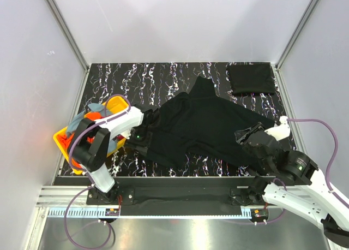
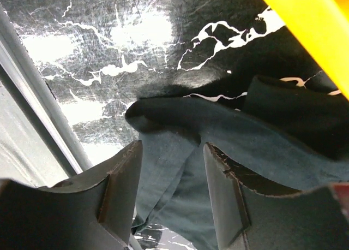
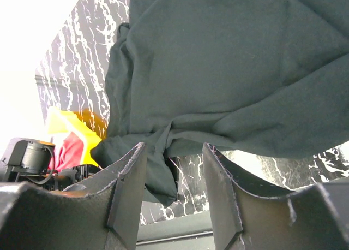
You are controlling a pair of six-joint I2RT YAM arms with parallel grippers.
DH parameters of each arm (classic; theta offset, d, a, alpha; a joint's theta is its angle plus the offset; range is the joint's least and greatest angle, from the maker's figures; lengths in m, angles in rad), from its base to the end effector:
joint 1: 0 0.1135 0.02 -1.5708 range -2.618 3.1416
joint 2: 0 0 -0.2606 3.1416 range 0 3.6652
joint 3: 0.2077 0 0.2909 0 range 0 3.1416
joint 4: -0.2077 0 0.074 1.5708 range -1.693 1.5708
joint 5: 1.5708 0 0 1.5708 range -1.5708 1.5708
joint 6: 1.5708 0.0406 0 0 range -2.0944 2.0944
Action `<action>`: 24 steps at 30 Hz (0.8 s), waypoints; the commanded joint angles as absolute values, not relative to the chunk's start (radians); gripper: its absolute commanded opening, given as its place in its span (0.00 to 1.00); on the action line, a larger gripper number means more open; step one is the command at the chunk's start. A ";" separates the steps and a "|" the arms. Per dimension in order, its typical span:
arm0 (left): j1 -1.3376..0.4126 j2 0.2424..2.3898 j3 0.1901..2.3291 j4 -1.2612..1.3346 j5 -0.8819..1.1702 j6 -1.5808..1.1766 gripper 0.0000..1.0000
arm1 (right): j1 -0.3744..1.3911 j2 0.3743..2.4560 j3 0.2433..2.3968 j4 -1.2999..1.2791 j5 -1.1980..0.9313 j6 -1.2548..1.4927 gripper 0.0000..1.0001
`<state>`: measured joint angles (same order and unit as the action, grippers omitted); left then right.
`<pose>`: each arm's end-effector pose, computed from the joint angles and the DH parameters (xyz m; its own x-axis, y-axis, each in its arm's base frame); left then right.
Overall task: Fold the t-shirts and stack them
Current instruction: Flatten the tshirt out
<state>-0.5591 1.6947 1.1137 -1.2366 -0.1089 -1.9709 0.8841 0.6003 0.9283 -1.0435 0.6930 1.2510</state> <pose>0.2525 -0.1528 0.1551 -0.1862 -0.9635 -0.1922 -0.9713 0.1510 0.1840 0.1054 0.0876 0.3402 -0.4053 0.6575 -0.6351 0.3039 0.7521 0.5848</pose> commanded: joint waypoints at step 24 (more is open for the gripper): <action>-0.538 1.775 1.170 -1.244 -0.126 -1.977 0.41 | 0.882 0.606 0.951 -1.037 0.795 1.197 0.52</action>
<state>-0.5415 1.7599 1.1553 -1.2343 -0.1272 -1.9705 0.8837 0.6159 0.9287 -1.0439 0.7269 1.2079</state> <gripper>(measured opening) 0.423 0.523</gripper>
